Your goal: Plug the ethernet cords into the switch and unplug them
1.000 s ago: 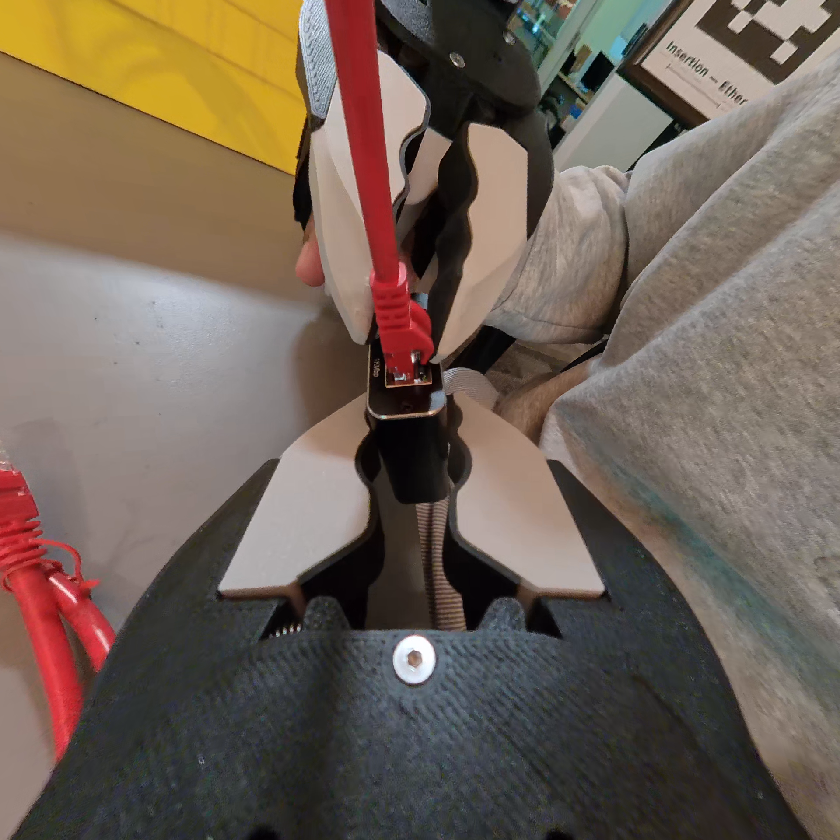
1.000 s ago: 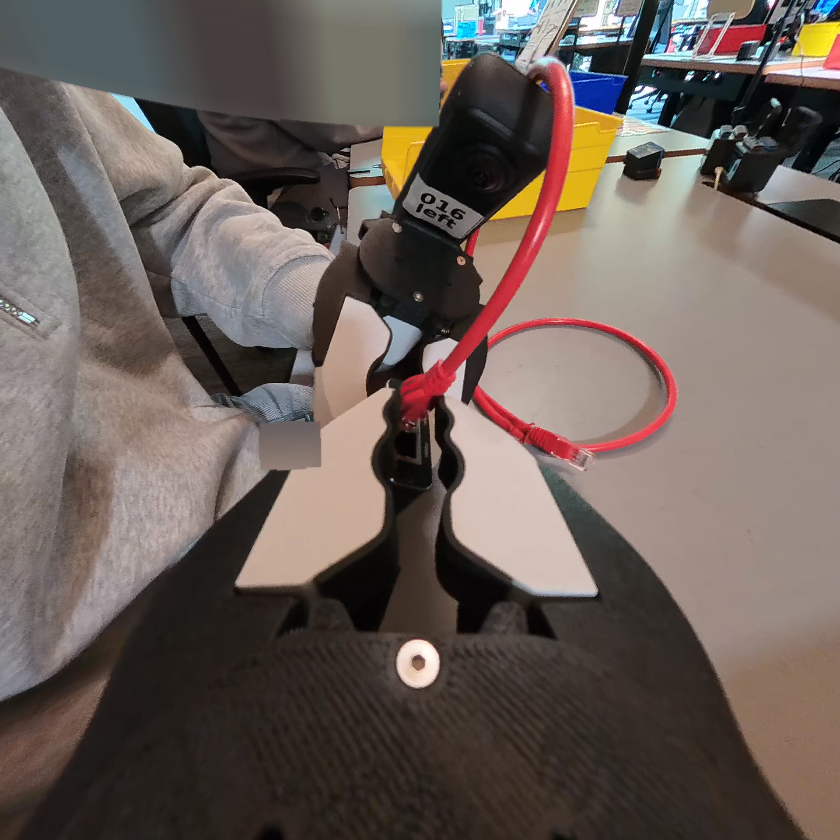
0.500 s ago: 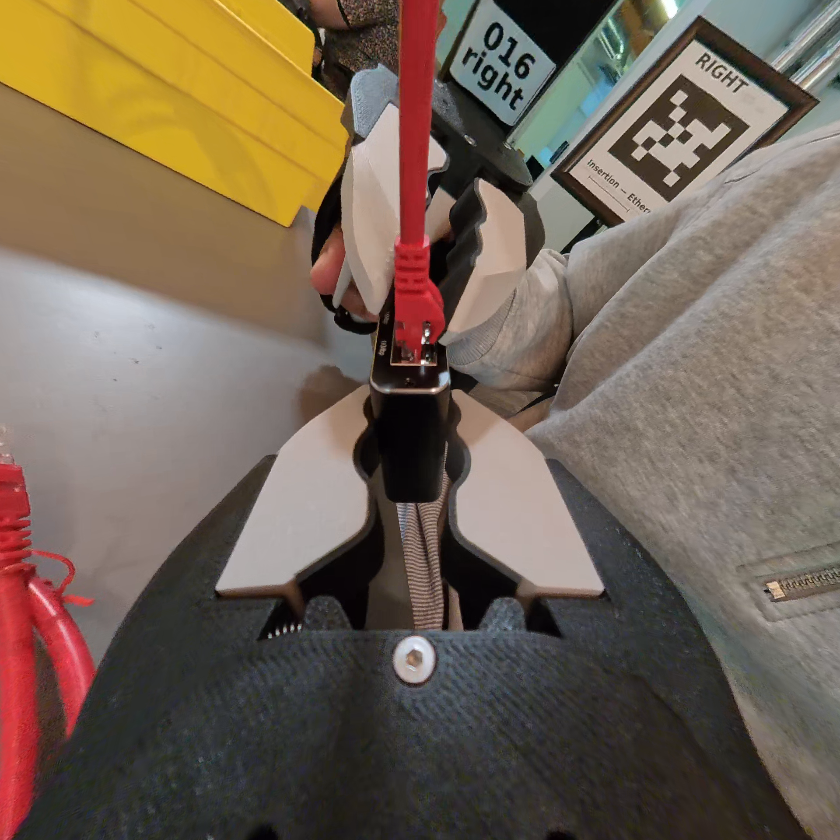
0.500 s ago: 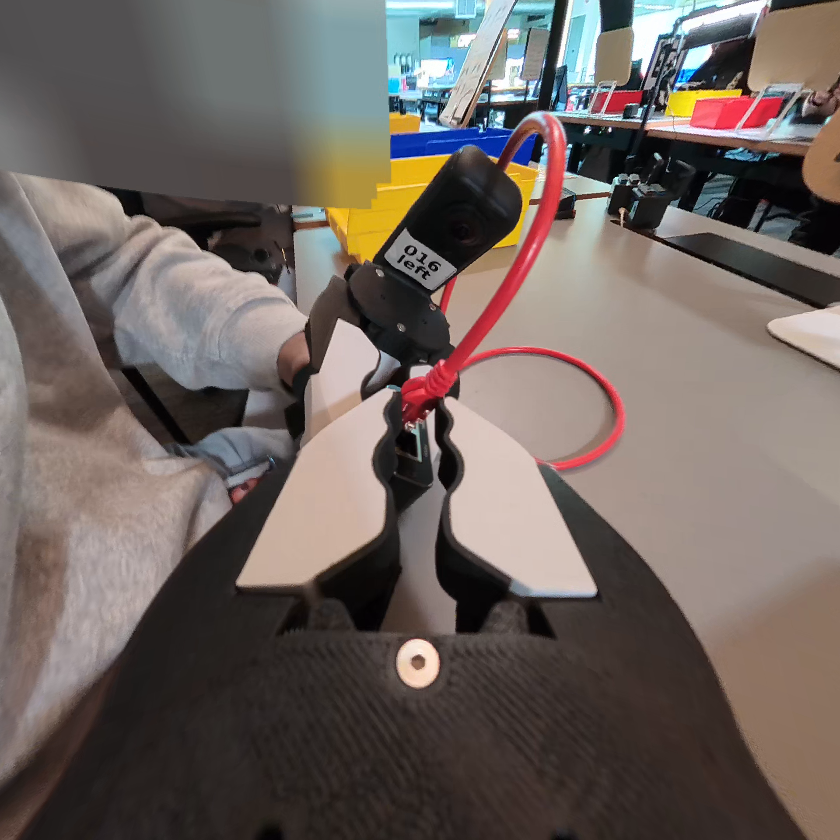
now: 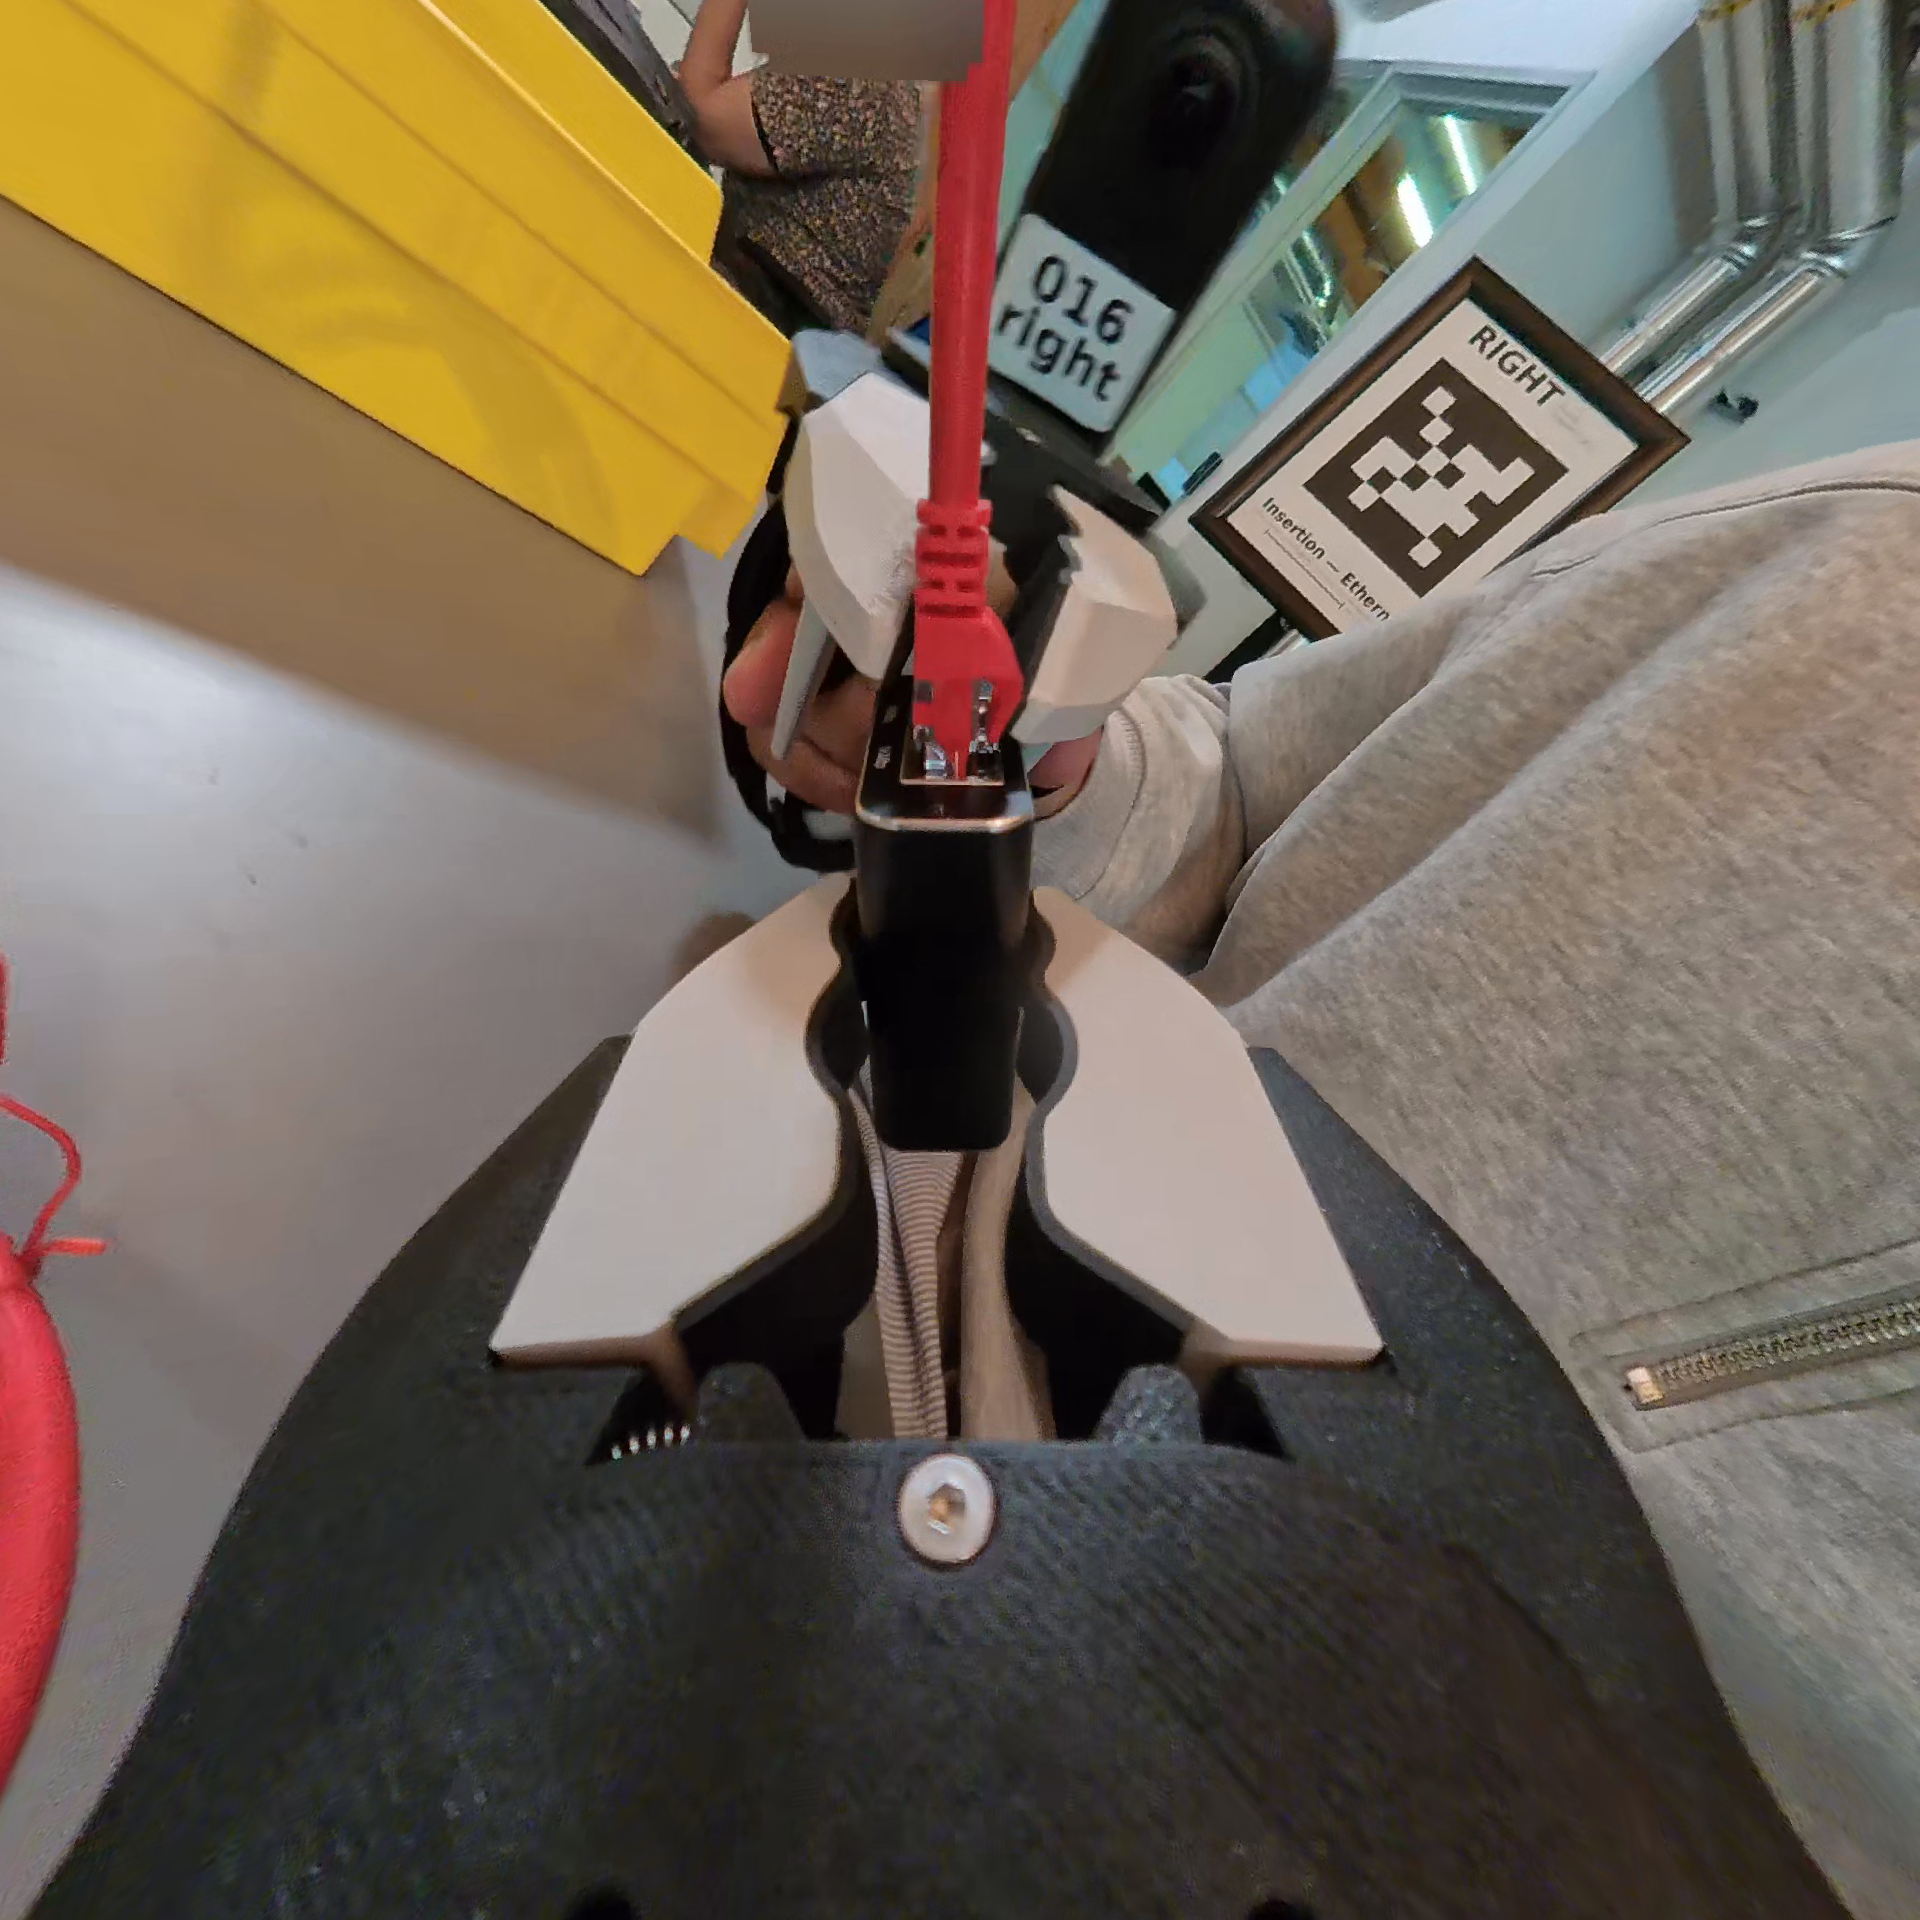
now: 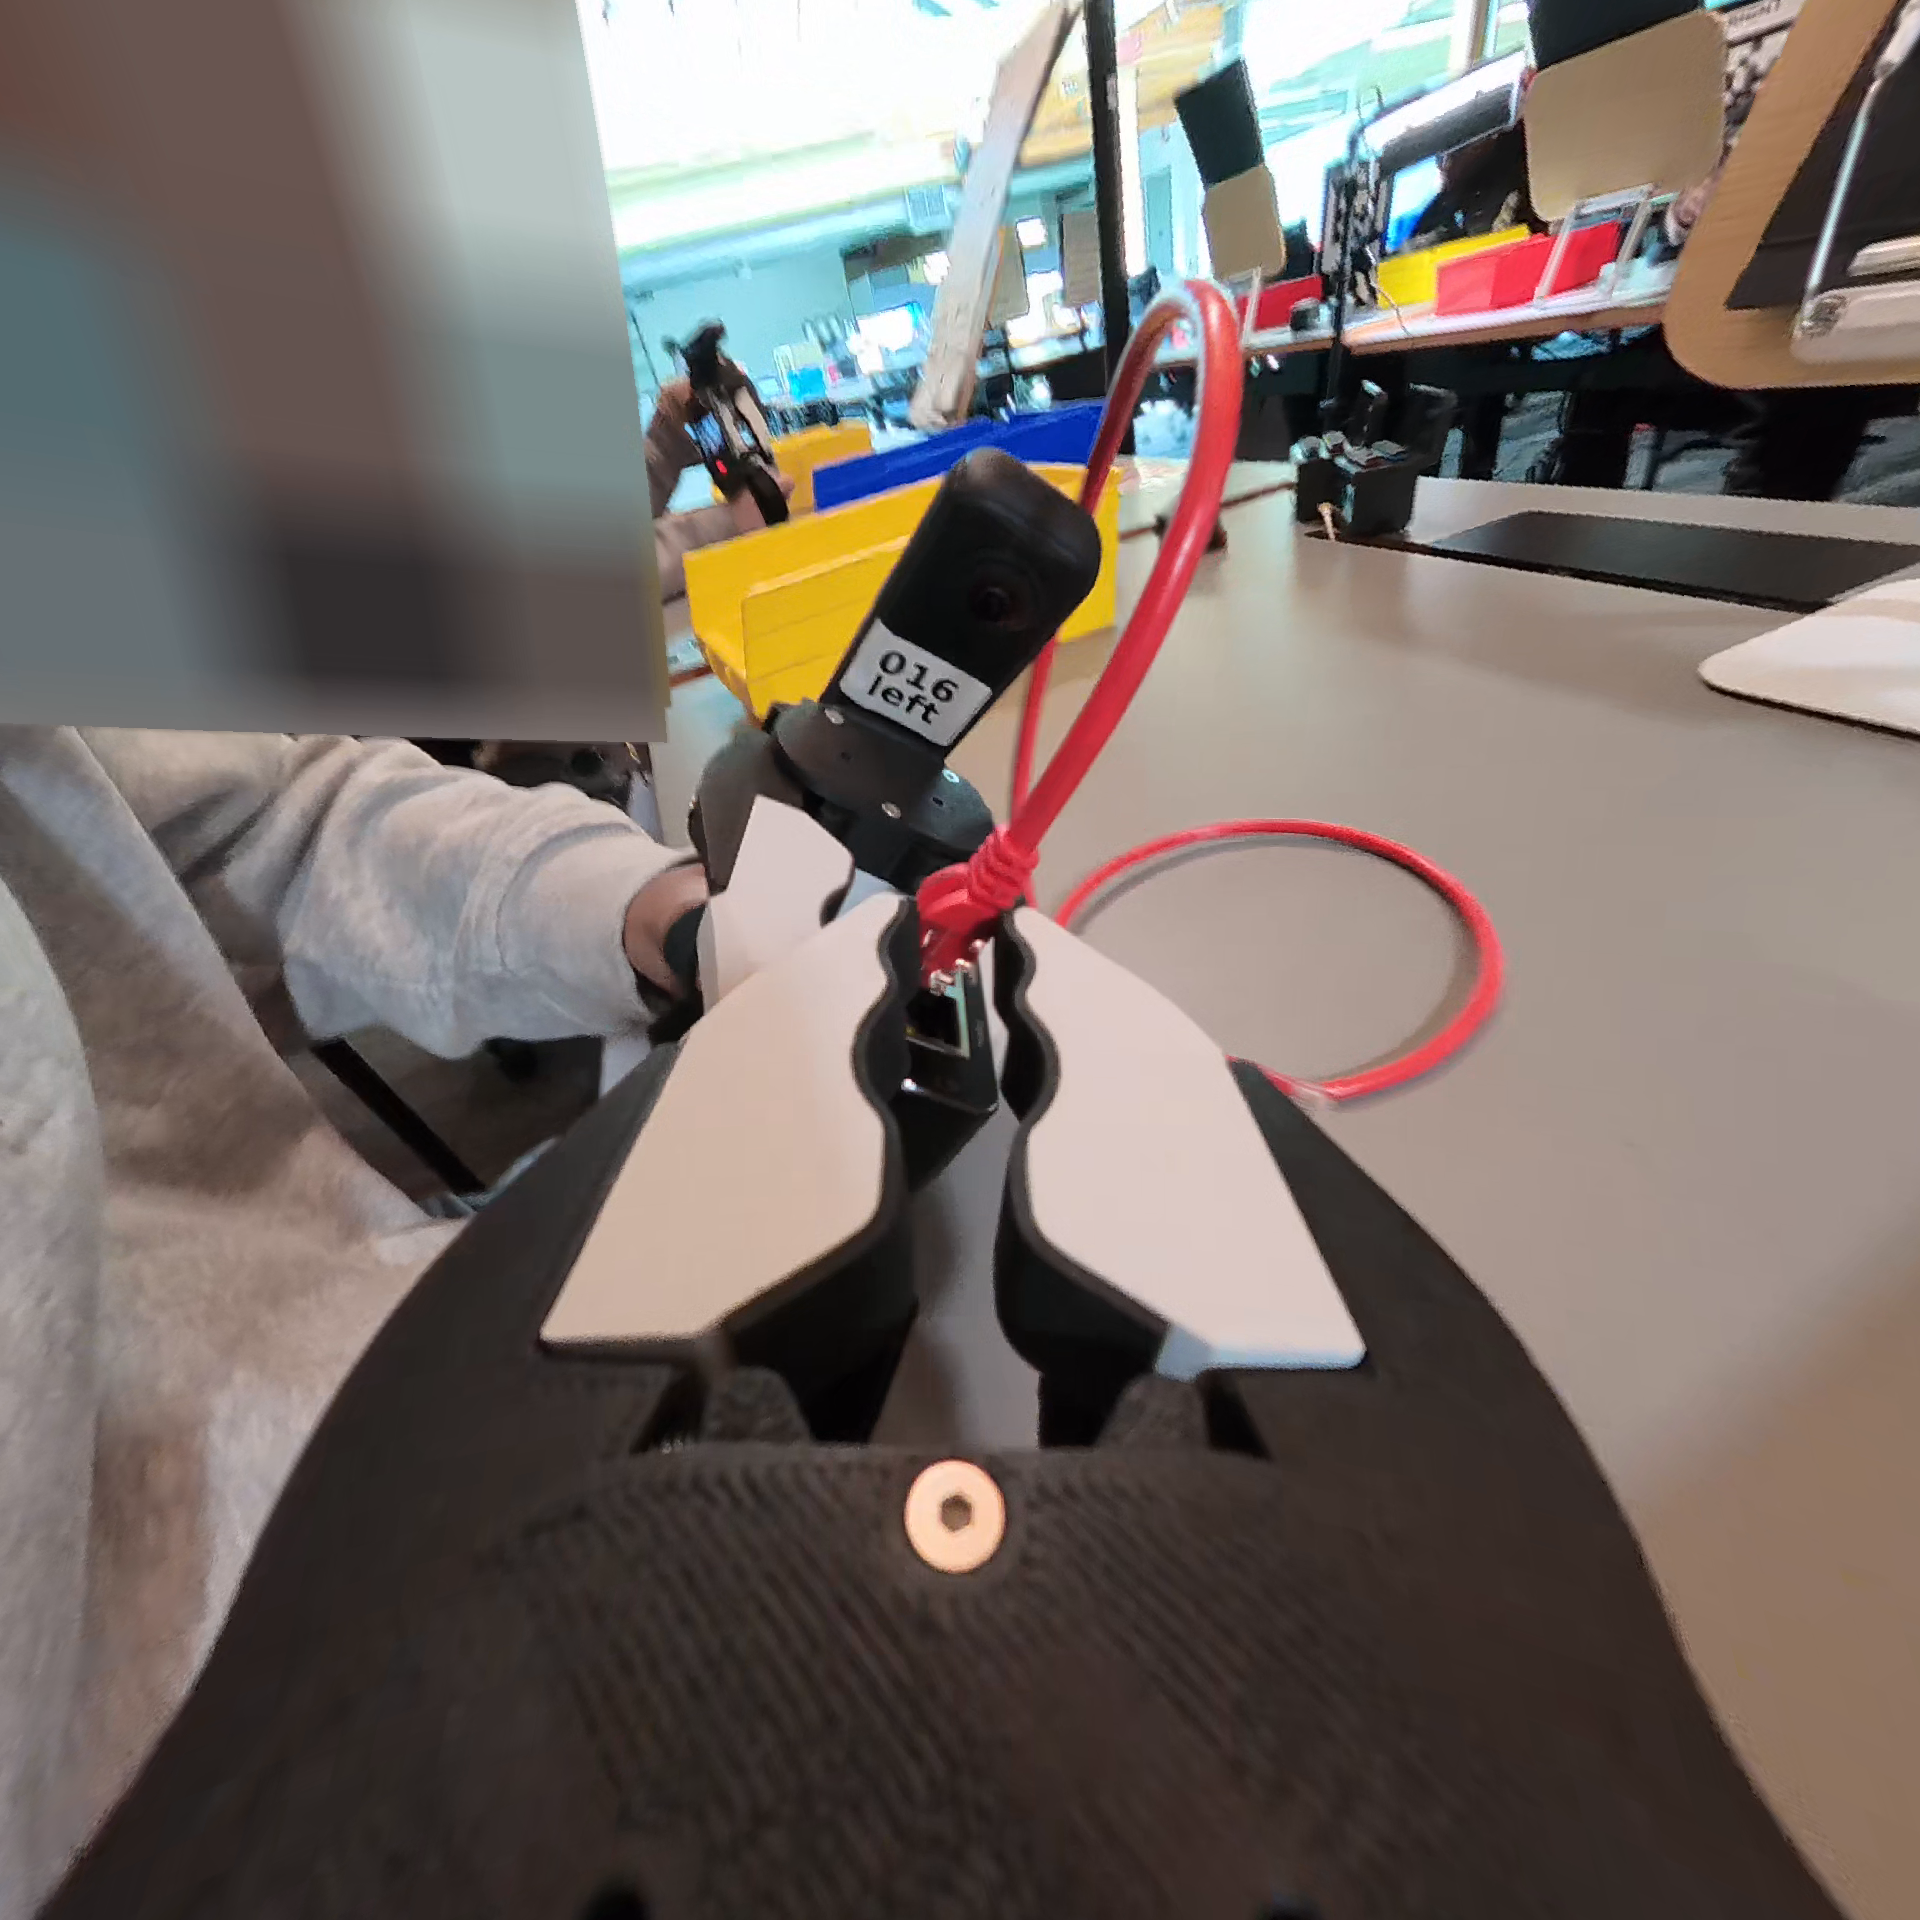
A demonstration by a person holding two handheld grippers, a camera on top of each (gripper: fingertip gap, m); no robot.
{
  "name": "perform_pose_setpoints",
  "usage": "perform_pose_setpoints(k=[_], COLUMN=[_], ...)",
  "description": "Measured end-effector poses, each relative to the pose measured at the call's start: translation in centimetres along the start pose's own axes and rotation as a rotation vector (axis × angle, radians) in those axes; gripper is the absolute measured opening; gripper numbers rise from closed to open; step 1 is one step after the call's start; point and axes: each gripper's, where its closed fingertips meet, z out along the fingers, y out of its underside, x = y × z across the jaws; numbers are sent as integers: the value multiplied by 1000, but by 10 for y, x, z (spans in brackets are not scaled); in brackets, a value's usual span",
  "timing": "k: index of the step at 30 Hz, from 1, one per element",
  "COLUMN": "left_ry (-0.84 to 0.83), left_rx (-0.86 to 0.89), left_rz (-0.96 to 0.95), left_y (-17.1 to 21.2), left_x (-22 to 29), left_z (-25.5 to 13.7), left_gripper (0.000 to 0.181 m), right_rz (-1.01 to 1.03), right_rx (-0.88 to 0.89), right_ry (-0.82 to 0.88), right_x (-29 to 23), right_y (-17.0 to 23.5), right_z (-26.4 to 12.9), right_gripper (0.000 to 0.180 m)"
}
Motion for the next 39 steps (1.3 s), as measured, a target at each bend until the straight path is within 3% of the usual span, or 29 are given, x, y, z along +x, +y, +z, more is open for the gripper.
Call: perform_pose_setpoints(k=[1,3,8,11,14,27,31,38,39], left_ry=[7,0,23,46,101,85,90,128,114], left_rx=[11,12,24,124,198,340,346,300,283], left_rz=[-1,2,-24,32,-34,33,59,9,5], left_y=[-3,-4,0,-10,-14,-28,-28,-22,-21], left_x=[3,3,-1,5,5,9,14,14,13], left_z=[0,0,-1,-1,-3,2,5,1,3], left_gripper=[28,28,28,27,27,103,94,31,30], right_rz=[36,97,-107,-31,56,150,148,127,114], right_rx=[31,79,-33,42,138,181,144,96,80], right_ry=[-26,-58,49,1,-21,-163,-182,-149,-137], right_x=[-1,-1,-1,-1,3,-16,-22,-19,-15], right_y=[-3,-7,1,-7,-19,-21,-15,-7,-5], right_z=[-1,-2,2,-1,-5,-3,5,6,5], right_gripper=[20,13,15,14,14,13,13,13,13])
